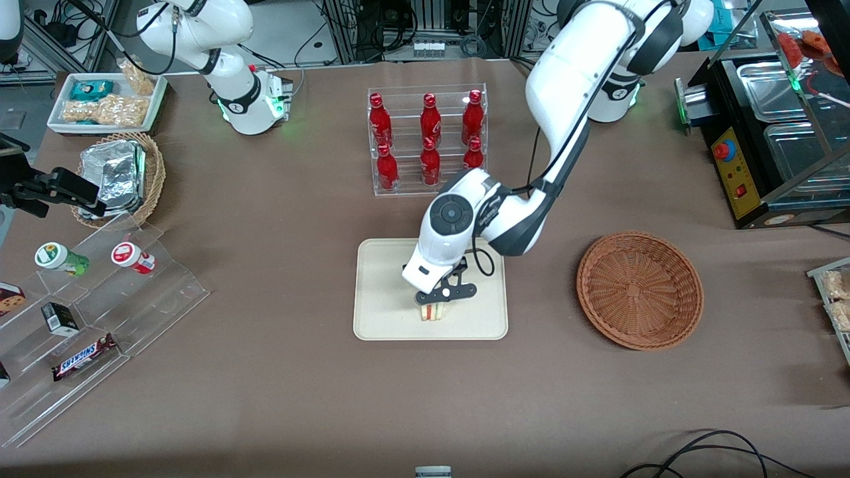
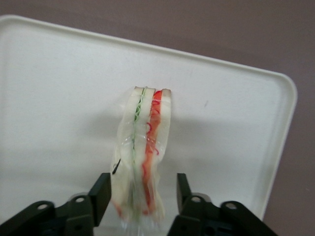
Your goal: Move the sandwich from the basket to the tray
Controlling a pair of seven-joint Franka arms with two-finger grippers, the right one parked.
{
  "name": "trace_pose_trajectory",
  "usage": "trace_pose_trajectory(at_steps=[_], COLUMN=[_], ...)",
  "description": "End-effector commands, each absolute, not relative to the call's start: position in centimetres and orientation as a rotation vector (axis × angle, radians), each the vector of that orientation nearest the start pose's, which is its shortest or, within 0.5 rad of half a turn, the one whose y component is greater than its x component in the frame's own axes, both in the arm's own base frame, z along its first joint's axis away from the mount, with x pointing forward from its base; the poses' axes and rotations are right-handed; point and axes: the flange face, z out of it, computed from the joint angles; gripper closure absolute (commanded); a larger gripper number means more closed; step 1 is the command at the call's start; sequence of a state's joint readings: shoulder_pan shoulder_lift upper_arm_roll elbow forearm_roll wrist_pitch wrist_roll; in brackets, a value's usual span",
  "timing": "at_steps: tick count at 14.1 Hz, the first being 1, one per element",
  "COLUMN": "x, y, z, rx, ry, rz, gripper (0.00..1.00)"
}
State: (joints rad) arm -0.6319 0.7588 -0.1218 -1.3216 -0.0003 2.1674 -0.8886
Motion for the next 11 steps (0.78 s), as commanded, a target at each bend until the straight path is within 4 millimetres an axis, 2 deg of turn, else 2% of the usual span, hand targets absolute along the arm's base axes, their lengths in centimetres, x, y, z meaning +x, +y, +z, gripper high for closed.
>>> trace_pose_trajectory(at_steps=[1, 3, 4, 5, 6, 7, 11], x=[55.8, 55.5, 56.2, 56.8, 56.8, 57.4, 58.1], y=[-45.4, -42.0, -39.2, -37.1, -36.5, -34.8, -26.5], z=[38.8, 43.6, 44.9, 45.3, 45.2, 44.7, 44.7], rx=[-3.164, -3.067, -3.034, -3.001, -2.991, -2.972, -2.93], ry=[-0.328, -0.335, -0.392, -0.451, -0.464, -0.5, -0.576], rz=[-0.001, 0.007, 0.035, 0.072, 0.087, 0.1, 0.139], gripper=[0.0, 0.0, 0.0, 0.0, 0.0, 0.0, 0.0])
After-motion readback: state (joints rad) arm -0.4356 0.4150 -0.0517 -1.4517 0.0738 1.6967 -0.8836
